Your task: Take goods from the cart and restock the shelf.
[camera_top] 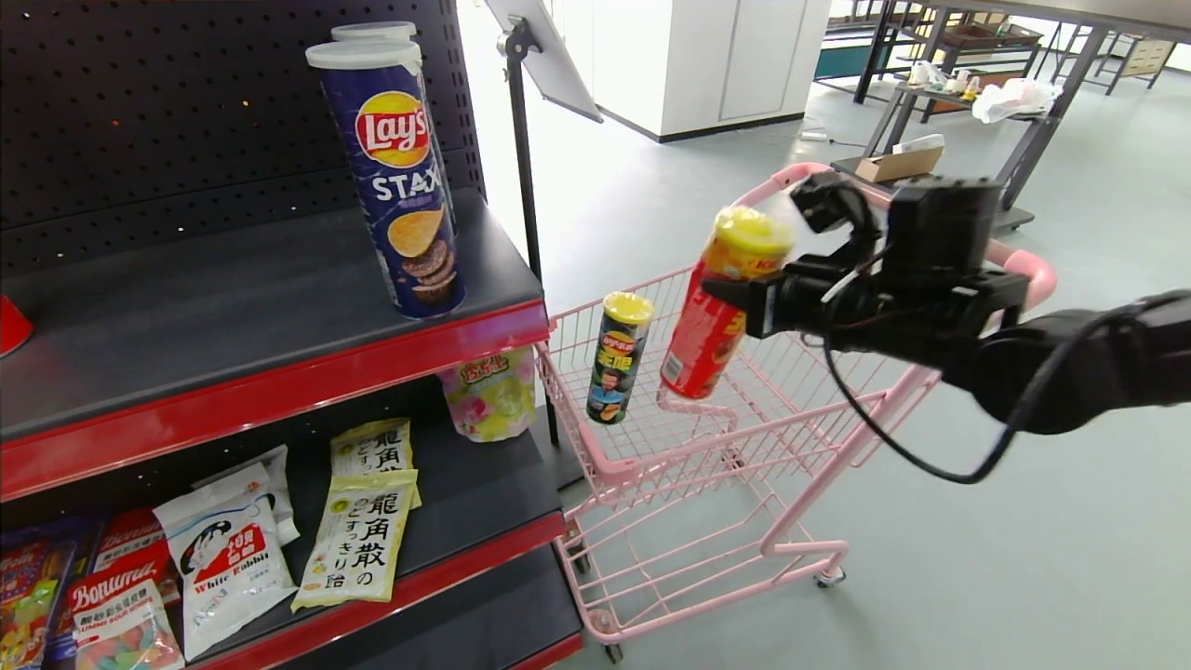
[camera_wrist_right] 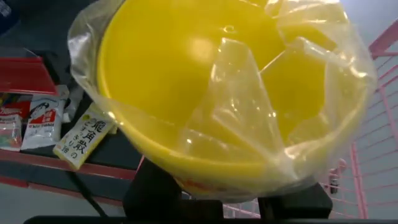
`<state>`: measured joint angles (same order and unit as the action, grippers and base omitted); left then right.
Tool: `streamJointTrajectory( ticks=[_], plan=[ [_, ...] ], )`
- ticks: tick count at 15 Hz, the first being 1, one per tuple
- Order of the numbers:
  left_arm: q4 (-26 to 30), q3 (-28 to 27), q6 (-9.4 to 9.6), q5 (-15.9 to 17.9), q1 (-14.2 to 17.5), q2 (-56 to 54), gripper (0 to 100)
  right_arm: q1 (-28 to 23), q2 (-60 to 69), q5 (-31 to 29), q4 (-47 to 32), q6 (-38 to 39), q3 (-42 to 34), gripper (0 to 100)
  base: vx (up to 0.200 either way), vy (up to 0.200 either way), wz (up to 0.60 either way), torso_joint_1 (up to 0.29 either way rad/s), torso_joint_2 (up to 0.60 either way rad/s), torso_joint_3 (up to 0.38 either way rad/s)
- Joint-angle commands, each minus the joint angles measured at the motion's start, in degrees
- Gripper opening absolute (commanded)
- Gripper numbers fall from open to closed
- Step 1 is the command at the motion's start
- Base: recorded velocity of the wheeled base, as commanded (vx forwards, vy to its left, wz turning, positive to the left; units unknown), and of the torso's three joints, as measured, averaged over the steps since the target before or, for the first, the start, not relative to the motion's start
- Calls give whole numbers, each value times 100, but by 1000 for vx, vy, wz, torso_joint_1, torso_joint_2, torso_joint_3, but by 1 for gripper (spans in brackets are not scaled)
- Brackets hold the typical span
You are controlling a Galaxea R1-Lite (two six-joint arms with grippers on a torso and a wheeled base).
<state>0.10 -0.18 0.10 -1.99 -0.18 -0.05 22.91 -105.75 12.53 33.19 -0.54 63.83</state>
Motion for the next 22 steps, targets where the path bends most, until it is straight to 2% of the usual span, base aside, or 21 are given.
streamJointTrajectory(
  ticks=[1, 2, 3, 5, 7, 10, 14, 15, 20, 22],
  plan=[
    [-1, 1, -1, -3, 1, 5, 100, 21, 2525, -699, -1527, -482, -661, 0, 0, 0, 0, 0, 0, 0],
    [-1, 1, 8, 5, 1, 5, 100, 21, 2946, -1016, -1825, -579, -907, 0, 0, 0, 0, 0, 0, 0],
    [-1, 1, 25, 14, 1, 5, 100, 30, 3843, -1534, -2581, -641, -1496, 0, 0, 0, 0, 0, 0, 0],
    [-1, 1, 34, 23, 1, 5, 100, -102, 4994, -1622, -2906, -491, -2428, 0, 0, 0, 0, 0, 0, 0],
    [-1, 1, 34, 32, 1, 5, 100, -401, 5636, -1710, -3109, -526, -2850, 0, 0, 0, 0, 0, 0, 0],
    [-1, 1, 34, 41, 1, 22, 100, -805, 5979, -1745, -3443, -570, -2929, 0, 0, 0, 0, 0, 0, 0],
    [-10, 1, 96, 67, 1, 5, 100, -884, 6049, -1719, -3469, -588, -2946, 0, 0, 0, 0, 21, -53, -34],
    [-10, 1, 166, 76, 1, 5, 100, -884, 6058, -1719, -3469, -588, -2946, 0, 0, 0, 0, 149, -373, -227],
    [-19, 1, 192, 67, 9, 5, 100, -876, 6084, -1719, -3460, -588, -3034, 0, 0, 0, 0, 208, -540, -326],
    [-27, 1, 271, 76, 1, 5, 100, -876, 6128, -1710, -3460, -614, -3078, 0, 0, 0, 0, 237, -579, -339]
  ],
)
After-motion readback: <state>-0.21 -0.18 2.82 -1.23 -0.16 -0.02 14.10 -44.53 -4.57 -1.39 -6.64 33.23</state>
